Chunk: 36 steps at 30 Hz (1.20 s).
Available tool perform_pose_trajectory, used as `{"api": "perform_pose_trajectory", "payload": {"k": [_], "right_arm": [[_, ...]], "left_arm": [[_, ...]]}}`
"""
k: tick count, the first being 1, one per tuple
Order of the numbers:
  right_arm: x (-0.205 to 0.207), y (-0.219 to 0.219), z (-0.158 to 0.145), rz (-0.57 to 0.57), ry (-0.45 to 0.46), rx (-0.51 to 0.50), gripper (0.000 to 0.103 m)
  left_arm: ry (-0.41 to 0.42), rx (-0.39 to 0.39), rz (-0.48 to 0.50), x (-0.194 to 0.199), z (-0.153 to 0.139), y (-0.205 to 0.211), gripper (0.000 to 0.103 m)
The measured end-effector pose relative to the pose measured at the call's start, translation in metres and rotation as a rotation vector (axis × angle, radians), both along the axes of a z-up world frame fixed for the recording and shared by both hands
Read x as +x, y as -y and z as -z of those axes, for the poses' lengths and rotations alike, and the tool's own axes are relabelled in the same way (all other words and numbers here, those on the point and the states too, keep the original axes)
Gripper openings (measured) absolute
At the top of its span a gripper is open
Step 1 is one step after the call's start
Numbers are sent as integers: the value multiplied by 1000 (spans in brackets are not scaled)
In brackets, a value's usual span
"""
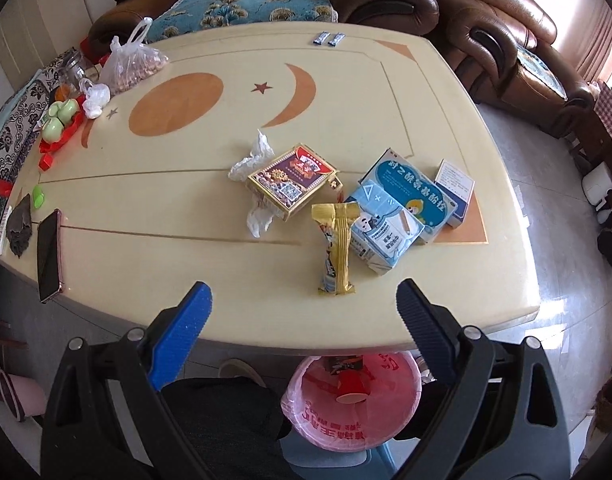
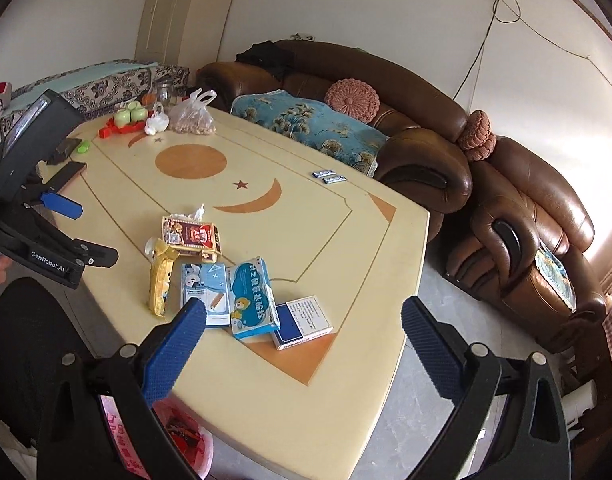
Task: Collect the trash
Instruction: 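Move both tools back toward the table, then grasp the yellow snack wrapper with the left tool while the right tool grasps the blue medicine box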
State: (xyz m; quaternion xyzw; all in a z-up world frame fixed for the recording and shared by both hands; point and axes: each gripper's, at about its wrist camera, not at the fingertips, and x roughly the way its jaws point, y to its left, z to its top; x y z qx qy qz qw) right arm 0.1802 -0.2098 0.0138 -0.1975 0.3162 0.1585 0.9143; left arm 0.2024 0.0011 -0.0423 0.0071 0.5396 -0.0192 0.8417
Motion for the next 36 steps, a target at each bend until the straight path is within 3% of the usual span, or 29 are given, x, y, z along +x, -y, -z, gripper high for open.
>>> {"api": "perform_pose_trajectory", "payload": {"k": [8, 20, 30, 36], "right_arm": [[22, -9, 42, -81, -55, -38, 96], [45, -28, 118, -203, -82, -133, 96], [54, -45, 158, -247, -11, -214, 96], [54, -57, 174, -257, 84, -284, 96]], "left_arm": [[-47, 0, -57, 16, 31, -1, 91], [-55, 16, -110, 33, 63, 3, 91], [-49, 33, -100, 45, 81, 10, 91], [-24, 55, -88, 50, 86, 14, 91]]}}
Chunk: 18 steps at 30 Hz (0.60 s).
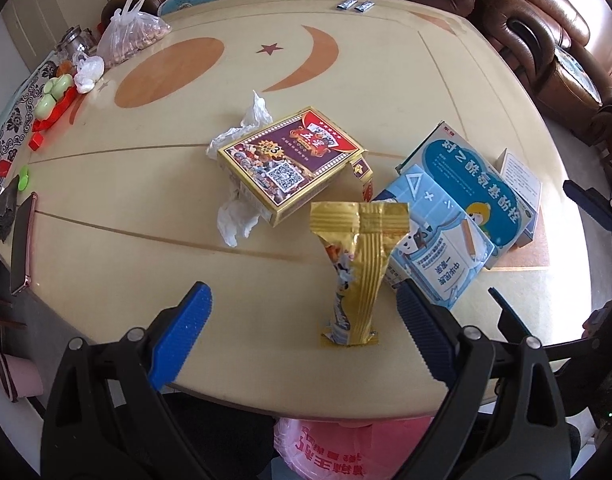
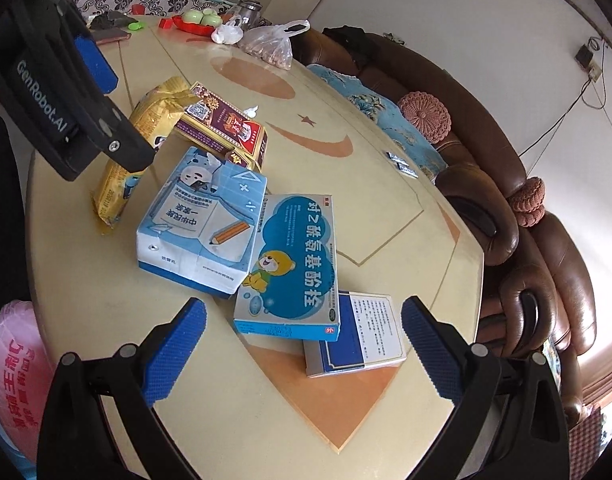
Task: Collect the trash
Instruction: 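Grasp the yellow snack wrapper with the left tool while the right tool grasps the blue medicine box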
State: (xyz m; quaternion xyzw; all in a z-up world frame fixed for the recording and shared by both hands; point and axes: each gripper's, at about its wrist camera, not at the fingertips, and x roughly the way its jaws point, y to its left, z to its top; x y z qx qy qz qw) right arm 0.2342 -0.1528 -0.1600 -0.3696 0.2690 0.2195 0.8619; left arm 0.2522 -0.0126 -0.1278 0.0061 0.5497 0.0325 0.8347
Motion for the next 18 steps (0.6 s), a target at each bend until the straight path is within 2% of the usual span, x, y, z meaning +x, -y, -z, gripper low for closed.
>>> {"api": "perform_pose_trajectory", "payload": {"k": [3, 6, 12, 18], "right_arm": [[1, -5, 8, -2, 40, -27, 95], [7, -6, 15, 3, 31, -28, 95], [14, -7, 21, 9, 18, -6, 74], [19, -3, 21, 20, -4, 33, 73]], "left_arm": [[2, -3, 6, 3, 3, -1, 91], [11, -5, 9, 5, 5, -2, 91], [11, -12, 23, 10, 9, 0, 91], [29, -24, 27, 11, 10, -1, 91]]}}
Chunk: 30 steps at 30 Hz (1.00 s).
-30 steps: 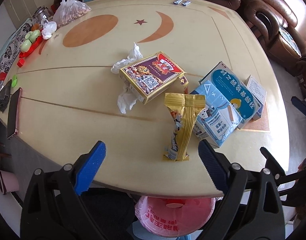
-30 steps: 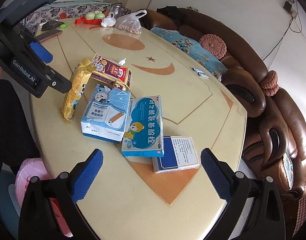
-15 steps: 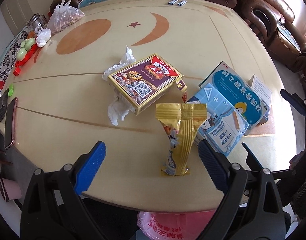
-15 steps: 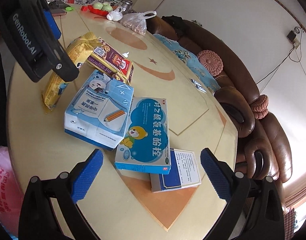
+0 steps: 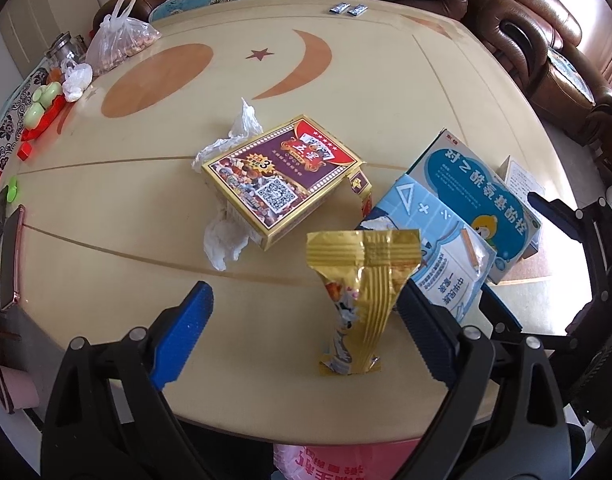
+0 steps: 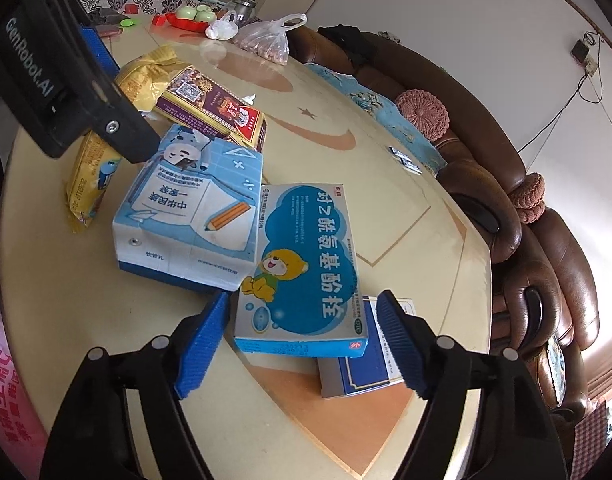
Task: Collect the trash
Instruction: 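Grasp the yellow snack wrapper with the left tool while the right tool grasps the blue medicine box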
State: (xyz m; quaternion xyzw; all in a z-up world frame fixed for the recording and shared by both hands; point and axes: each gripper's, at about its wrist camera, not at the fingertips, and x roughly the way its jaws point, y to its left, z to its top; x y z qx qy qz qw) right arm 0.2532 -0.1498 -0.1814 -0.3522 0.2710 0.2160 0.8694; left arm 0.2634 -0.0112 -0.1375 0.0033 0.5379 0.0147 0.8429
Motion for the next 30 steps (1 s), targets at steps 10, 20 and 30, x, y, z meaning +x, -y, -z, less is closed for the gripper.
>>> {"api": "perform_pose_trajectory", "payload": {"k": [10, 20, 30], "right_arm": [[-1, -2, 1, 20, -22, 15, 59], [-11, -5, 3, 44, 35, -14, 59], [-18, -2, -17, 84, 92, -10, 59]], "left_arm": [[13, 2, 18, -2, -2, 4, 75], [0, 0, 38, -5, 0, 2, 44], [24, -21, 38, -12, -5, -5, 31]]}}
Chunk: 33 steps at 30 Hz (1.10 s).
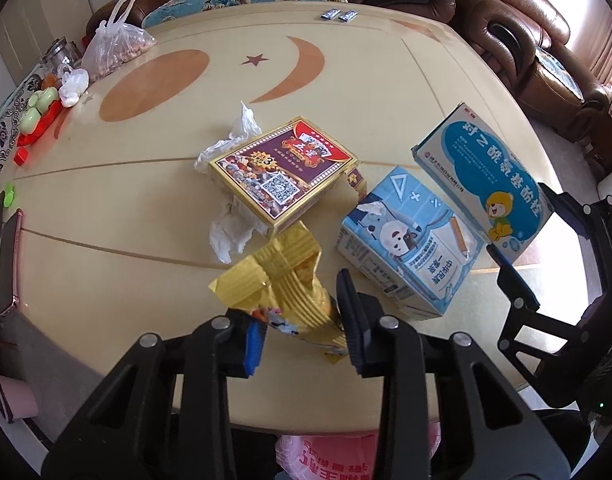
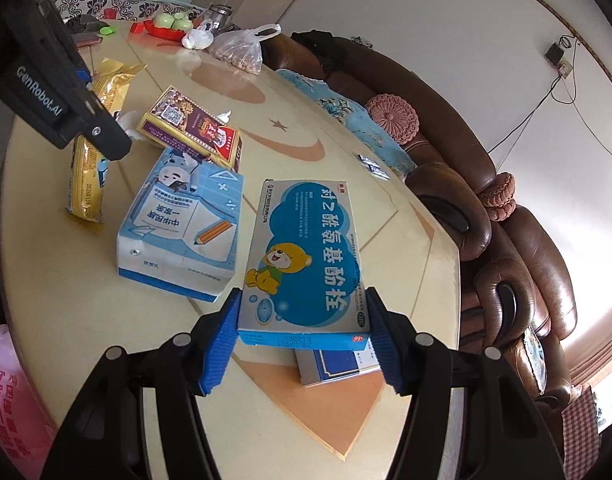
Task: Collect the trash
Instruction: 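Grasp the yellow snack wrapper with the left tool while the right tool grasps the blue medicine box, then carry the yellow wrapper and blue medicine box over the pink trash bin with both tools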
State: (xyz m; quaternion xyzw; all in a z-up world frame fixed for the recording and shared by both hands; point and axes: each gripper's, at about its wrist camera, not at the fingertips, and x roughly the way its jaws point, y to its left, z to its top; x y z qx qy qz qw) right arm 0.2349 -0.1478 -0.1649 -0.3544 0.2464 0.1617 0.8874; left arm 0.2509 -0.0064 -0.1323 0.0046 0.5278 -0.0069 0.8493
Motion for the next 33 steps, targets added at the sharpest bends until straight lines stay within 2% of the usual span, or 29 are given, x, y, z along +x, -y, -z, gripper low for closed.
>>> {"api": "perform_pose_trajectory", "payload": {"k": [3, 11, 22, 33], "right_arm": [[-1, 3, -6, 16, 17, 2, 59], [-5, 9, -17, 54, 45, 15, 59], [-18, 11, -43, 87, 69, 25, 59], [-64, 10, -85, 129, 90, 63, 59]], "left_arm": [[-10, -37, 3, -1, 1, -4, 27], [11, -18, 9, -6, -3, -4, 19], [51, -19, 17, -22, -23, -7, 19], [101, -20, 42, -59, -53, -18, 19]]}}
